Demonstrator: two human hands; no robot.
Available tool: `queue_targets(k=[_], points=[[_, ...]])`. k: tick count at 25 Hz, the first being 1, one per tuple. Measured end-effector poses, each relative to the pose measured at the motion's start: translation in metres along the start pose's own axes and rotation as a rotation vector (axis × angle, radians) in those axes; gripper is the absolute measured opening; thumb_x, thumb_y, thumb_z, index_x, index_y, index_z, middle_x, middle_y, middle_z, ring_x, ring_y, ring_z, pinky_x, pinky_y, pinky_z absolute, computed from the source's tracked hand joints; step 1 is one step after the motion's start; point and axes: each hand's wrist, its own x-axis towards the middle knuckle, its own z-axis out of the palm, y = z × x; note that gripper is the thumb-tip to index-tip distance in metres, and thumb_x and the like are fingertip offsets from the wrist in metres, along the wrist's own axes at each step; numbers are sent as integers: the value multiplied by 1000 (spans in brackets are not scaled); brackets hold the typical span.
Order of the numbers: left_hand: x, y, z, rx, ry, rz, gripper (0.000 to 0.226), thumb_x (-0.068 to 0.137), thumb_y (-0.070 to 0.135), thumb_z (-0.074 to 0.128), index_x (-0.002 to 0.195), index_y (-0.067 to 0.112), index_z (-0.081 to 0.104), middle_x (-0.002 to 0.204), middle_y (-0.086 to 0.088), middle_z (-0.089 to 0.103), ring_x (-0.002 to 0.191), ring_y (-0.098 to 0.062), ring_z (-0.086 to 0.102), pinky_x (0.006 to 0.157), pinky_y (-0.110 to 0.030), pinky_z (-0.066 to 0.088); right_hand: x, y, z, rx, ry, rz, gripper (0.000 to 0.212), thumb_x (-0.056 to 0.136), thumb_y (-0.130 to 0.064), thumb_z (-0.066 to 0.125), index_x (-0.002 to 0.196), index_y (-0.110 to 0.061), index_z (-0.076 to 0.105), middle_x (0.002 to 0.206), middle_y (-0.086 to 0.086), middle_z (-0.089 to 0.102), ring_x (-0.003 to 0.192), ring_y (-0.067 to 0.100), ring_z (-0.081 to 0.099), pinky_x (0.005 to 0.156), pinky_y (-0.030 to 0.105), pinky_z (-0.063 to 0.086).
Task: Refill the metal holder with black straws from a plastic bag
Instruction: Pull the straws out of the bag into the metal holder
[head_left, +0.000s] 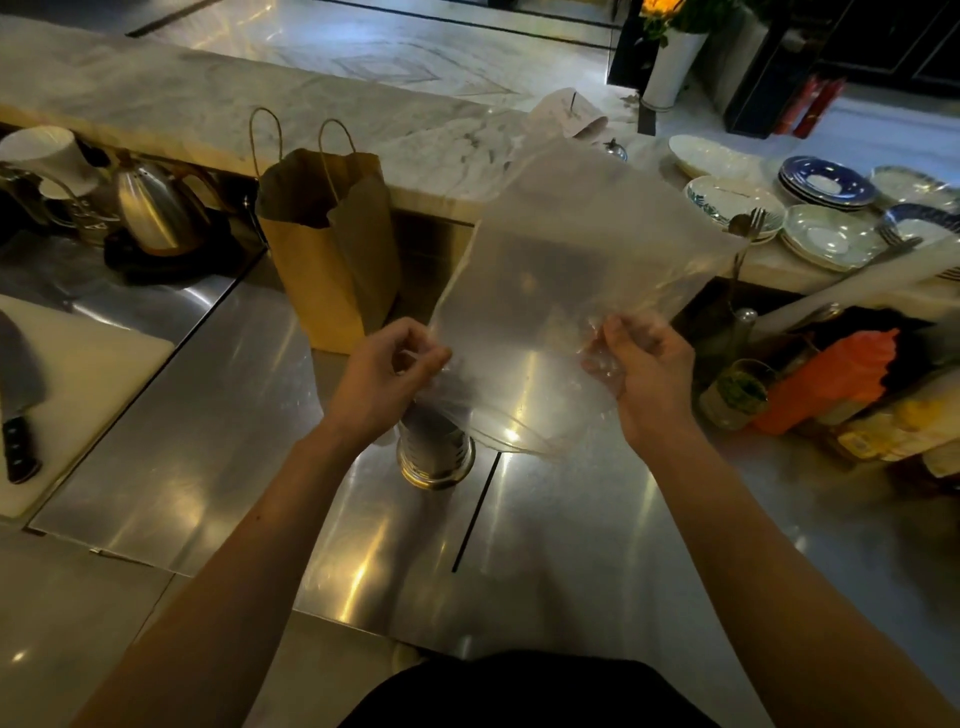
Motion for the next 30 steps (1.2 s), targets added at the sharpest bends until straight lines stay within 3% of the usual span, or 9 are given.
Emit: queue_targets(k=[5,9,11,13,16,19,25,28,30], points=[[2,12,36,-17,-23,-59,18,98,23,55,97,5,54,77,2,64,64,-3,64,55,-14,50,2,0,-33,42,47,53,8,96,-13,56,96,-7,61,81,4,65,74,11,67,67,27,56],[-1,16,63,-133,53,-156,17,99,25,54,95,9,51,75,-3,65,49,-10,60,44,-19,47,-7,15,-58,25,-131,260,27,91,-17,61,115,-6,58,104,10,70,95,26,70,76,36,56],[-3,17,75,-181,91,-196,16,98,25,56,93,11,51,73,-4,66,40,-9,57,39,-20,44,-18,22,-70,-6,-223,354,32,87,-14,64,118,-10,57,106,13,71,96,30,71,76,37,57],[-6,18,87,-193,88,-251,19,96,24,59,94,6,53,72,-5,69,36,-9,56,38,-20,44,-25,27,-82,-25,-211,369,26,88,-4,62,113,-10,58,99,16,72,89,29,73,70,32,58],[-14,12,103,-238,33,-352,23,94,23,63,96,2,55,76,-9,72,39,-15,61,37,-21,43,-23,31,-100,-66,-75,341,23,85,5,63,105,-7,61,86,17,73,76,25,74,59,25,57],[-20,1,119,-244,25,-420,22,92,23,66,95,3,57,76,-11,73,43,-22,64,38,-21,42,-19,36,-116,-137,-27,320,20,82,4,68,97,-5,61,82,19,74,75,29,74,60,27,58],[-41,-32,154,-143,4,-490,18,91,18,68,88,6,55,72,-12,68,40,-19,63,35,-22,43,-19,80,-147,-288,42,306,13,82,1,70,91,4,60,82,22,72,68,28,73,53,26,55],[-67,-57,166,-68,-15,-582,13,91,15,67,92,4,59,77,-11,65,54,-15,62,41,-18,46,-28,115,-165,-325,45,365,6,84,2,68,87,0,62,86,26,71,71,29,72,58,29,57],[-84,-75,168,34,-7,-572,7,90,14,67,89,12,60,78,-7,64,64,-16,62,52,-22,48,-33,133,-178,-375,42,395,6,86,-1,67,83,-5,64,87,28,70,74,31,71,62,32,57]])
